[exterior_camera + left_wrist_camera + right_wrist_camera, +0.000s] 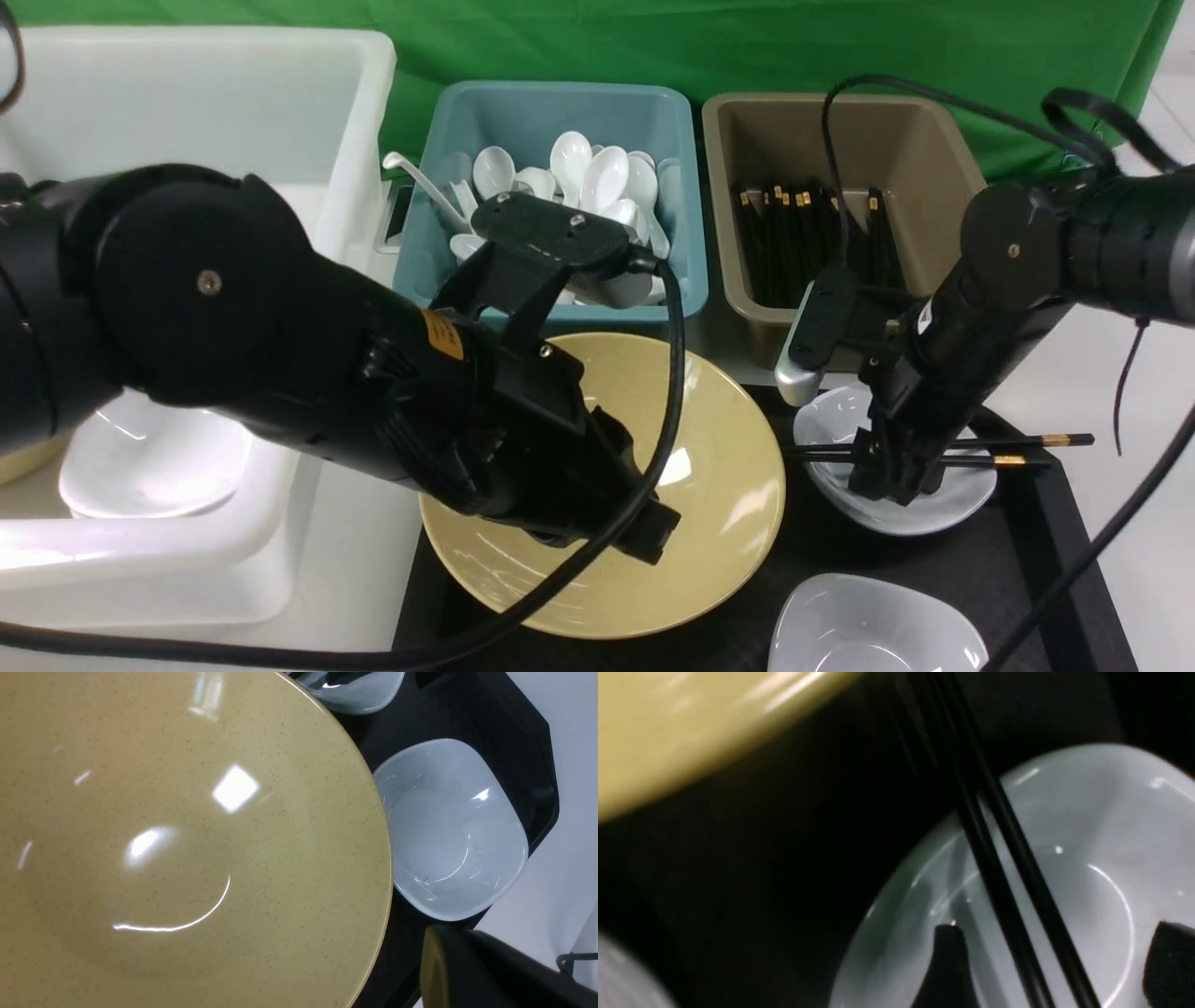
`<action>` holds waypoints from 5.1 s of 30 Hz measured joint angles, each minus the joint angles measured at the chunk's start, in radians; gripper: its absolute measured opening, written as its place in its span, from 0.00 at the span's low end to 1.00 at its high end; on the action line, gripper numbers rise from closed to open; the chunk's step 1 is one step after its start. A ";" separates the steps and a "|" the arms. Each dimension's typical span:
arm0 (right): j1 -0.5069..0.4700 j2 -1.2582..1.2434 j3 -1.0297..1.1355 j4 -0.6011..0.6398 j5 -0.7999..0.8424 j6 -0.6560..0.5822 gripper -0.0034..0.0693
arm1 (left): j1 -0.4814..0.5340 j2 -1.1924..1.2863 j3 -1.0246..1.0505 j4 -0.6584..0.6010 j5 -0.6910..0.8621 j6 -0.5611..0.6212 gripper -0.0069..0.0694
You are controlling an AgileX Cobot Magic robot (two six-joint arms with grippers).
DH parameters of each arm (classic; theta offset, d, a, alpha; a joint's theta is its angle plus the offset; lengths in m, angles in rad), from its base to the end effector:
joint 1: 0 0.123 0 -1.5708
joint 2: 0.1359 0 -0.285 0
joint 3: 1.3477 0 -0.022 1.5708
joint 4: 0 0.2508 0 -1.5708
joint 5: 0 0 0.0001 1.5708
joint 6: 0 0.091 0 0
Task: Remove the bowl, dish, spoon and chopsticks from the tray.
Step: Use the right arm to grab the chopsticks, then use the right arm to put the chopsticks into the small storage box on the right, then use the left arm to grab the yellow noodle bowl on the left, then use the left arm to put the noodle bowl into the large storage box on the left
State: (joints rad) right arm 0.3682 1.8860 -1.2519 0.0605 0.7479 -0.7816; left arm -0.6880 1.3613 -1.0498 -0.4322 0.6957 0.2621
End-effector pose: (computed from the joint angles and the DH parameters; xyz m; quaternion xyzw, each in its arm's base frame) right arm 0.3482 0.1384 0.1804 -0.5223 0.8413 -0.0053 0.1394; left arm 0.2044 -0.1997 0.3057 0.3237 0.8742 -0.2447 0.2666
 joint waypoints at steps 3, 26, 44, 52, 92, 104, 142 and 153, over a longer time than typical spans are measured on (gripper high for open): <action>0.000 0.018 0.000 0.000 0.001 -0.001 0.52 | 0.000 0.000 0.000 0.000 0.000 0.000 0.09; -0.001 -0.217 -0.022 0.002 0.205 0.038 0.15 | 0.000 0.000 0.000 0.000 -0.103 -0.004 0.09; -0.126 0.091 -0.510 0.369 -0.354 0.048 0.15 | 0.000 0.059 0.000 0.025 -0.841 -0.004 0.09; -0.135 0.207 -0.548 0.388 -0.347 0.205 0.21 | 0.003 0.079 -0.003 0.052 -0.713 -0.005 0.09; 0.144 -0.915 0.182 0.161 0.012 0.493 0.06 | 0.222 0.465 -0.235 0.446 -0.024 -0.345 0.80; 0.159 -0.916 0.182 0.161 0.004 0.499 0.06 | 0.227 0.491 -0.256 0.374 0.071 -0.360 0.28; 0.450 -0.397 -0.445 0.343 0.156 0.164 0.06 | 1.135 0.050 -0.476 0.060 0.357 -0.200 0.10; 0.572 -0.185 -0.610 0.351 0.091 0.162 0.06 | 1.491 0.181 -0.343 -0.051 0.224 -0.178 0.10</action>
State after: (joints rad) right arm 0.9403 1.7006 -1.8621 0.4114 0.8391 -0.6201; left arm 0.8034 1.5424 -1.3925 -0.4834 0.9201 0.0840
